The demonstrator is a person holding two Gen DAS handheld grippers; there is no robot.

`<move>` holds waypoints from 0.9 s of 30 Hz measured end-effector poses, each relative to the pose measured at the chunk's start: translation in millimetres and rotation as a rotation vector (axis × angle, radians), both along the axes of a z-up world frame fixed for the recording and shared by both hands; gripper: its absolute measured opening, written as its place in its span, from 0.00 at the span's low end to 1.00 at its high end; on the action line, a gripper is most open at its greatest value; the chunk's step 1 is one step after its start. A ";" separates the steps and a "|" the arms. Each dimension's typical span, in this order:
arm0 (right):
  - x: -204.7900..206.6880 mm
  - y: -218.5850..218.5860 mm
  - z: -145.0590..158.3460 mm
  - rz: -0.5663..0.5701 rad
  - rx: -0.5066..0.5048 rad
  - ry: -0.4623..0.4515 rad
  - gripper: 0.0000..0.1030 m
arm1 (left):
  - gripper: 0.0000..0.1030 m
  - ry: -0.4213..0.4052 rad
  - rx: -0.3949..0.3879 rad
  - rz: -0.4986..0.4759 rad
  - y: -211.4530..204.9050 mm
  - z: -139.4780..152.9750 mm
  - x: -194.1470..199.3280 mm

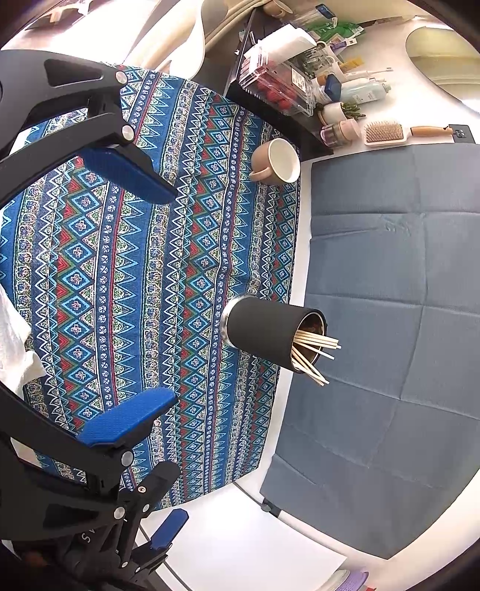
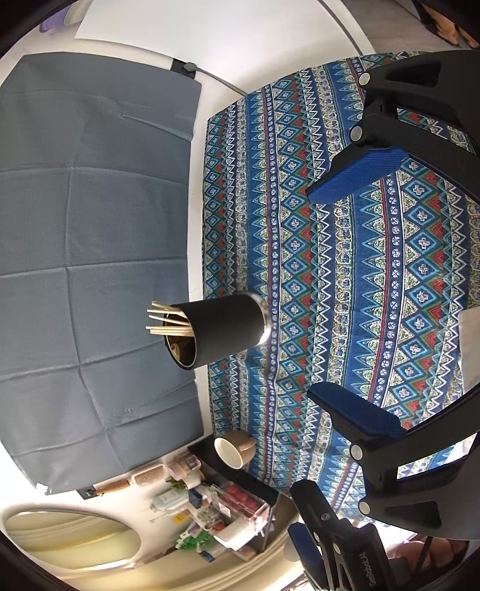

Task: Organize utensils

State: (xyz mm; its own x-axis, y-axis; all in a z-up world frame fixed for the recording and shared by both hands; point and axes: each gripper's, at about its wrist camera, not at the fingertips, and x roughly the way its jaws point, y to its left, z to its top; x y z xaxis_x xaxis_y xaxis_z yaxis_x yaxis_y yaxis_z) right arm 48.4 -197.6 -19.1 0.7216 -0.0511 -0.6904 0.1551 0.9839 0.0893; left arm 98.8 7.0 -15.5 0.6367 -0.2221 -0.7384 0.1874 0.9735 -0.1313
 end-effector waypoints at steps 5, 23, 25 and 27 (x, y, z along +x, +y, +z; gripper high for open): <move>-0.1 0.2 0.0 0.000 -0.001 0.001 0.90 | 0.94 0.004 0.000 -0.006 0.4 -1.0 -0.4; -2.4 1.9 1.0 0.004 -0.008 0.001 0.90 | 0.94 0.010 -0.013 0.004 6.5 -2.1 -1.2; -2.8 2.7 0.6 0.005 -0.007 0.002 0.90 | 0.94 0.012 -0.016 0.008 7.5 -2.4 -0.7; -2.7 3.1 0.3 0.008 -0.007 0.004 0.90 | 0.94 0.014 -0.017 0.015 8.5 -2.5 -0.5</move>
